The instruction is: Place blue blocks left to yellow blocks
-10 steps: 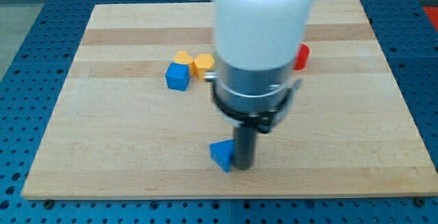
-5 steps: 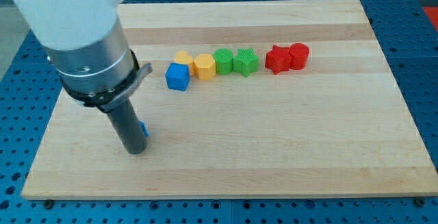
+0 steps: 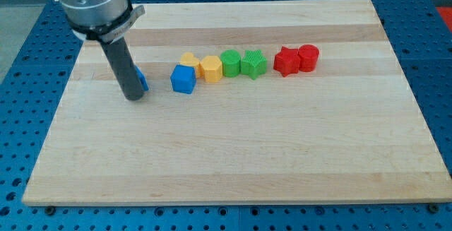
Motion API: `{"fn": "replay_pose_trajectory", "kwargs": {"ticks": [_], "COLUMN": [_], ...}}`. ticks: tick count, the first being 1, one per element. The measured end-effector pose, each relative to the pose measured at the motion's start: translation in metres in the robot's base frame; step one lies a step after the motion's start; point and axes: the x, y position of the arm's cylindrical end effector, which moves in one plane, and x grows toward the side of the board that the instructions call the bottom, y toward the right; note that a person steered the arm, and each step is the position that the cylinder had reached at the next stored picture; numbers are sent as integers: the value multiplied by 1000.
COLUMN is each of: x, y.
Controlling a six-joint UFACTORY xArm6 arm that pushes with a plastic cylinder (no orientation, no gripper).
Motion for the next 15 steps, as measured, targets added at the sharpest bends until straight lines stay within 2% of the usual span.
{"fn": "replay_pose_trajectory", "kwargs": {"ticks": [1,2,4,5,6,8,9,10,11,12,13,15], "x": [2,23,8,-13,-16,35,19,-14,-16,14,13,-34], "y": [3,51,118,114,84,77,68,67,64,40,7,-19]}}
